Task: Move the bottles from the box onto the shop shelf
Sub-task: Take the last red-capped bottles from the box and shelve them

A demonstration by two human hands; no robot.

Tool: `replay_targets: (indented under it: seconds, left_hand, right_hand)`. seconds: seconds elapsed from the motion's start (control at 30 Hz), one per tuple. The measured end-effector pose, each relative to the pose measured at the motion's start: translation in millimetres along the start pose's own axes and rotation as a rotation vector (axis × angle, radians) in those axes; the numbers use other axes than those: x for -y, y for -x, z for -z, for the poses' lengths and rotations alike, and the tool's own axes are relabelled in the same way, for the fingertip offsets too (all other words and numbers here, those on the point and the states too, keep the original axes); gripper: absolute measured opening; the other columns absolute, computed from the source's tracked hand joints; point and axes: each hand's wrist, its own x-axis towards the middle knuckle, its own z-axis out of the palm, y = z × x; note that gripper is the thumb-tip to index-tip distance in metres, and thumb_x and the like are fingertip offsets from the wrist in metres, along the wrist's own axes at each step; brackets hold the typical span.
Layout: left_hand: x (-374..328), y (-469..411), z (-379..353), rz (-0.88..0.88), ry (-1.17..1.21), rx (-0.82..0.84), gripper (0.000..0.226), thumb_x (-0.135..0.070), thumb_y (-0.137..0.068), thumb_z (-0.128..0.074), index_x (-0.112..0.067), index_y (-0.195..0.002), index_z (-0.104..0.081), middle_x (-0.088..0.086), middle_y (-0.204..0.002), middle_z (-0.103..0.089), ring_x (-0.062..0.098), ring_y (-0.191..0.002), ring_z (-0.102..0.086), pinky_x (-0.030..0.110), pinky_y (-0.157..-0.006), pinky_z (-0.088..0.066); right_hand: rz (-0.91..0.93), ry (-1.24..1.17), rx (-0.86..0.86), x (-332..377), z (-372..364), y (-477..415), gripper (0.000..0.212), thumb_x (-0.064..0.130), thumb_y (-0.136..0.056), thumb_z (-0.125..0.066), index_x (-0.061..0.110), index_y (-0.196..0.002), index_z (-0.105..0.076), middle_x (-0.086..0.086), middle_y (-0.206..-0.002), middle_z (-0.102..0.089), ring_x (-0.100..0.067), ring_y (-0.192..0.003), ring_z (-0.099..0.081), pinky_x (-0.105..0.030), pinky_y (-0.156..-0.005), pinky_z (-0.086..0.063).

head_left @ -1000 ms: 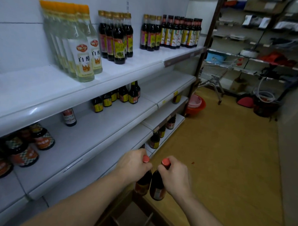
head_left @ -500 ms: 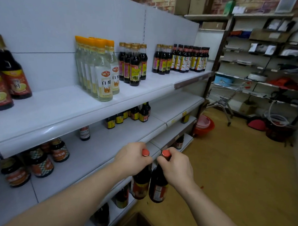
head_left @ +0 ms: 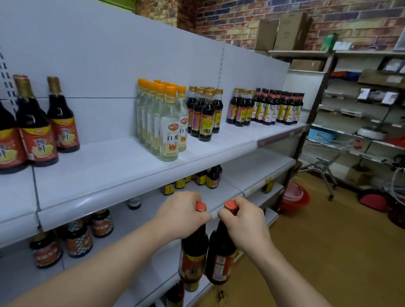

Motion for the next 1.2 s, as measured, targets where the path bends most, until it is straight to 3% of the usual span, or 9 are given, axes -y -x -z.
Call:
replay_targets:
  seconds: [0.13, 0.27, 0.6, 0.73, 0.9, 1.1, 1.2]
  left_hand:
    - [9, -2, 20, 0.007, 0.012, -0.01, 0.031, -0.036, -0.074, -0.067, -0.017, -0.067, -0.043, 0.0, -0.063, -0.046, 0.02, -0.059, -0.046, 0.033, -0.055, -0.031]
    - [17, -6, 41, 0.031, 0.014, -0.034, 0.028, -0.034, -0.074, -0.067, -0.011, -0.072, -0.051, 0.006, -0.067, -0.055, 0.022, -0.062, -0.052, 0.032, -0.055, -0.035]
    - [33, -8, 94, 0.092, -0.015, -0.12, 0.027, -0.039, -0.069, -0.065, -0.012, -0.074, -0.061, 0.006, -0.074, -0.066, 0.024, -0.072, -0.064, 0.039, -0.059, -0.052]
    - [40, -8, 110, 0.121, -0.027, -0.159, 0.031, -0.04, -0.071, -0.068, -0.011, -0.074, -0.06, 0.006, -0.075, -0.066, 0.024, -0.072, -0.064, 0.033, -0.056, -0.044]
    - [48, -4, 129, 0.159, 0.031, -0.169, 0.032, -0.043, -0.065, -0.065, -0.013, -0.075, -0.062, 0.005, -0.073, -0.067, 0.025, -0.068, -0.068, 0.044, -0.064, -0.058]
    - [57, 1, 146, 0.17, 0.048, -0.229, 0.033, -0.04, -0.068, -0.067, -0.009, -0.077, -0.062, 0.009, -0.078, -0.069, 0.018, -0.062, -0.052, 0.033, -0.057, -0.041]
    - [58, 2, 156, 0.181, 0.062, -0.249, 0.03, -0.04, -0.069, -0.068, -0.013, -0.069, -0.056, 0.002, -0.066, -0.059, 0.017, -0.059, -0.049, 0.032, -0.057, -0.039]
  right_hand:
    - [0.023, -0.024, 0.025, 19, -8, -9, 0.03, 0.037, -0.08, -0.061, 0.018, -0.068, -0.041, 0.002, -0.064, -0.049, -0.021, -0.062, -0.047, -0.039, -0.056, -0.036]
    - [0.058, -0.042, 0.027, 40, -14, -17, 0.032, 0.035, -0.08, -0.062, 0.02, -0.066, -0.037, 0.002, -0.061, -0.046, -0.02, -0.06, -0.044, -0.037, -0.055, -0.033]
    - [0.158, -0.079, 0.067, 93, -22, -37, 0.028, 0.032, -0.083, -0.067, 0.01, -0.073, -0.053, 0.0, -0.064, -0.055, -0.015, -0.061, -0.051, -0.035, -0.056, -0.037]
    - [0.185, -0.087, 0.08, 114, -25, -45, 0.027, 0.028, -0.083, -0.069, 0.011, -0.069, -0.053, 0.003, -0.061, -0.053, -0.015, -0.06, -0.049, -0.034, -0.055, -0.036]
    - [0.212, -0.116, 0.118, 137, -30, -51, 0.02, 0.026, -0.083, -0.069, 0.007, -0.079, -0.065, -0.007, -0.072, -0.065, -0.024, -0.072, -0.061, -0.038, -0.062, -0.047]
    - [0.252, -0.151, 0.155, 158, -35, -56, 0.019, 0.026, -0.082, -0.07, 0.008, -0.078, -0.066, -0.005, -0.072, -0.067, -0.025, -0.072, -0.062, -0.036, -0.06, -0.047]
    - [0.274, -0.18, 0.189, 168, -35, -58, 0.021, 0.026, -0.082, -0.07, 0.006, -0.079, -0.065, -0.005, -0.071, -0.068, -0.023, -0.067, -0.06, -0.035, -0.059, -0.045]
